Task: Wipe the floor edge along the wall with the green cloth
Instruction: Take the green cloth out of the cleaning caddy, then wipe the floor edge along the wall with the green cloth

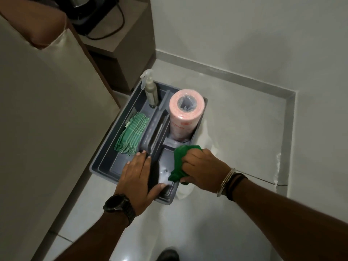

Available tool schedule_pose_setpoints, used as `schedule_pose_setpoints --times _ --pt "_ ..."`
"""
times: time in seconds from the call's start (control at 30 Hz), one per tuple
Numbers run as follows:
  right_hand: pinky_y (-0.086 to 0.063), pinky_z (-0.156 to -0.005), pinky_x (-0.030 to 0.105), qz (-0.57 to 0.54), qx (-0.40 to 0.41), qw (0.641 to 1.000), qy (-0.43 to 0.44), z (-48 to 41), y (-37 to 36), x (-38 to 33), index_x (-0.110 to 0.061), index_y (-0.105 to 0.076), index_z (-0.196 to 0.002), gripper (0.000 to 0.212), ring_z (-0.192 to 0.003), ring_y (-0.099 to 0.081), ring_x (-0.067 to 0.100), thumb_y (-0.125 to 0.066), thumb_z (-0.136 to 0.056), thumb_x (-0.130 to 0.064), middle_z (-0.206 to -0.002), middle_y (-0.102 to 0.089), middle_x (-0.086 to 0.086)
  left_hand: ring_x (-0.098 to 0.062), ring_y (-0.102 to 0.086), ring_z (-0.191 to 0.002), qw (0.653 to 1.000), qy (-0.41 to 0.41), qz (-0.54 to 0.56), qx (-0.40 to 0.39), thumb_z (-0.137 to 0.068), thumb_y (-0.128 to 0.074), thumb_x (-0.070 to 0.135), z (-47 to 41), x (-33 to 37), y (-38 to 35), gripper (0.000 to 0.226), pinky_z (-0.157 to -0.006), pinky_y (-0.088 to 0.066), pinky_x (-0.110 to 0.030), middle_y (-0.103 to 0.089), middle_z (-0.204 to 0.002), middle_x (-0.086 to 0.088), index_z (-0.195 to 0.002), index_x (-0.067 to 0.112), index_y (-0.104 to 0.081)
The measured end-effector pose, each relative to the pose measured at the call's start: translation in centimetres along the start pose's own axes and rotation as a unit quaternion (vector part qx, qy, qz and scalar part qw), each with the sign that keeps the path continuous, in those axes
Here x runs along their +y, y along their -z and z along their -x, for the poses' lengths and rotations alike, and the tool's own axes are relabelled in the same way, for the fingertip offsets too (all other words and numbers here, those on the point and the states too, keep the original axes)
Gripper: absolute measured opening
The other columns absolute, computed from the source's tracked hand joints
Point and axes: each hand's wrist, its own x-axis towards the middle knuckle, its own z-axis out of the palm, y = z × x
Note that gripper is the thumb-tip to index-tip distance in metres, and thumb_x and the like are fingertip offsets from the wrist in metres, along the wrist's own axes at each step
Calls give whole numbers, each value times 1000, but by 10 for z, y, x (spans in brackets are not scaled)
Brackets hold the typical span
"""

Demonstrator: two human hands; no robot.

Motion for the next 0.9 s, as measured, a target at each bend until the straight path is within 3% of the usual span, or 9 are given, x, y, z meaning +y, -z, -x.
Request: schedule_pose_setpoints --times 0.13,0.27,0.37,0.47,0.6,0.7,0.77,0.87,0.9 --pt "-49 -65 39 -45 20 995 -82 32 46 2 -13 -55 -80 36 -81 -56 30 -47 -89 -47 -85 -61 8 -39 -33 -144 1000 -1 26 11 -84 -42 70 10 22 27 88 -115 -24 -55 -34 -158 -17 -148 10 -39" --pt "-49 -68 42 -62 6 980 -187 90 91 18 -11 -55 -80 34 -85 -55 28 -52 -89 -44 -87 -61 7 -39 -34 -144 997 -68 12 17 -91 -32 73 10 71 55 93 -113 -26 -54 -37 -157 -20 -145 -1 -45" --pt "-50 -78 37 -70 -13 955 -288 144 105 41 -12 -57 -89 35 -94 -54 24 -49 -90 -46 -96 -60 6 -36 -32 -143 989 -142 22 30 -94 -28 70 0 125 64 91 -116 -23 -46 -40 -153 -23 -143 -5 -47" --pt "-46 -89 36 -109 -81 905 -403 198 94 85 -14 -53 -94 43 -102 -46 22 -44 -90 -56 -101 -54 4 -35 -33 -141 977 -206 33 47 -98 -30 65 -23 180 49 86 -113 -22 -46 -43 -151 -24 -137 -7 -52" --pt "-44 -89 35 -157 -134 837 -507 247 42 157 -16 -48 -97 57 -104 -38 22 -69 -69 -60 -100 -39 2 -37 -37 -141 969 -238 48 37 -97 -35 63 -64 223 -19 82 -111 -28 -47 -44 -150 -23 -137 -6 -53" --pt "-40 -93 36 -73 -214 848 -480 269 -25 209 -11 -45 -111 55 -110 -38 28 -76 -71 -33 -114 -41 9 -37 -38 -141 963 -266 31 18 -94 -44 60 -103 240 -98 80 -113 -29 -45 -44 -150 -23 -138 -5 -52" --pt "-47 -88 38 -36 -166 857 -487 278 -73 237 -10 -47 -107 36 -109 -41 30 -67 -79 -19 -114 -43 12 -39 -39 -141 966 -256 23 -6 -91 -46 61 -129 246 -158 82 -113 -33 -48 -44 -151 -23 -140 -5 -50" --pt "-52 -68 42 38 -39 865 -499 290 -133 280 -13 -49 -96 15 -95 -49 30 -57 -83 -13 -100 -51 11 -43 -43 -138 970 -240 23 -20 -94 -34 68 -172 256 -236 87 -110 -38 -55 -46 -148 -25 -140 -5 -50" --pt "-50 -71 44 80 -12 868 -490 293 -153 296 -12 -49 -96 14 -92 -51 32 -54 -83 -10 -98 -53 12 -44 -44 -136 971 -238 18 -20 -94 -29 70 -188 256 -261 90 -109 -38 -57 -47 -147 -26 -139 -5 -50"
